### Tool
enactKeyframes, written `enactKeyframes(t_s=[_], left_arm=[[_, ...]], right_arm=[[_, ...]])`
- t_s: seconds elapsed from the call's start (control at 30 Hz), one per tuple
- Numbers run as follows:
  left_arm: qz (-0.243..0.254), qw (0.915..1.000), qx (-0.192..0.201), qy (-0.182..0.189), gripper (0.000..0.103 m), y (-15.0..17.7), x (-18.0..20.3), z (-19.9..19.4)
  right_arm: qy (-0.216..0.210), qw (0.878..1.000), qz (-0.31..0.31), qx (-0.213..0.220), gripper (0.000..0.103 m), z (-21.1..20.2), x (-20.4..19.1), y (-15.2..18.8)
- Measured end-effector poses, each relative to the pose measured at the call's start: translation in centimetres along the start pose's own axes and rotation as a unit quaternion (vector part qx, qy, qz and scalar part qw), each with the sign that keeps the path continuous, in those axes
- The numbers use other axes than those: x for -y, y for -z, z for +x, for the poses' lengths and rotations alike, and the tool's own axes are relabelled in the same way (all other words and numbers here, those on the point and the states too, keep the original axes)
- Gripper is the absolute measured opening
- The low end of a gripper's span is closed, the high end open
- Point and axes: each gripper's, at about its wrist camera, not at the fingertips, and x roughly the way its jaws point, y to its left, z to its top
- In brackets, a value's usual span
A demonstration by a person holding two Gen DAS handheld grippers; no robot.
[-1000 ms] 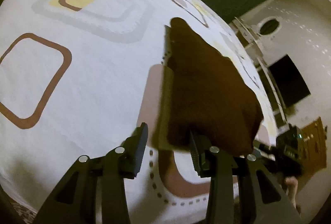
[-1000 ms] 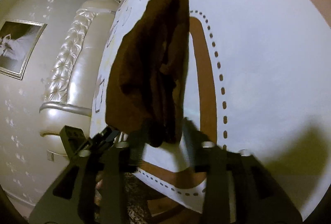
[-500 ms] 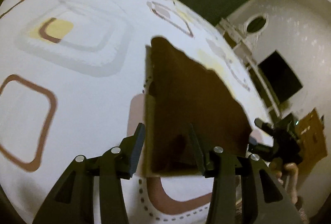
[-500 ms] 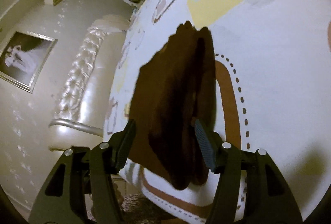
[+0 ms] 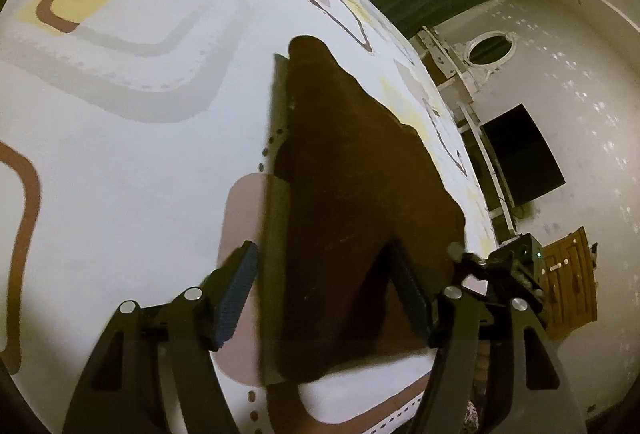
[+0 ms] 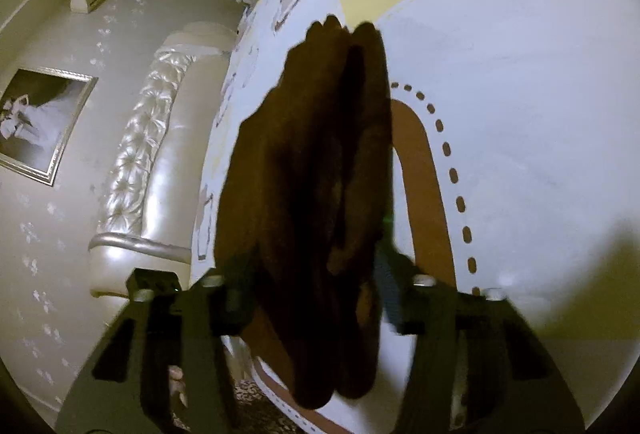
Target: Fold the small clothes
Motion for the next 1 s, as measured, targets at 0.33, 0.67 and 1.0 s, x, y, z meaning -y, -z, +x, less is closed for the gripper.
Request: enactKeyframes(t_s=[0.33,0.67,1.0], left_arm=[[0.047,0.9976,-0.004,-0.050,0.048,0.8,1.3,0.8],[0.052,0.9973,-0.001,-0.052,0.048,0.7,1.5,1.1],[0.052,0.9973,0.000,-0.053,0.048,0.6,1.4,1.0]], right_arm=[[-0.017,1.000,0.010,-0.004,0.027,0.2,1.2,-0.2],[-0.016,1.000,0.008,-0.002,0.027,0.3,1.2,-0.2],[-0.015,1.000,0.009,-0.001,0.027,0.2,1.4,-0.2]])
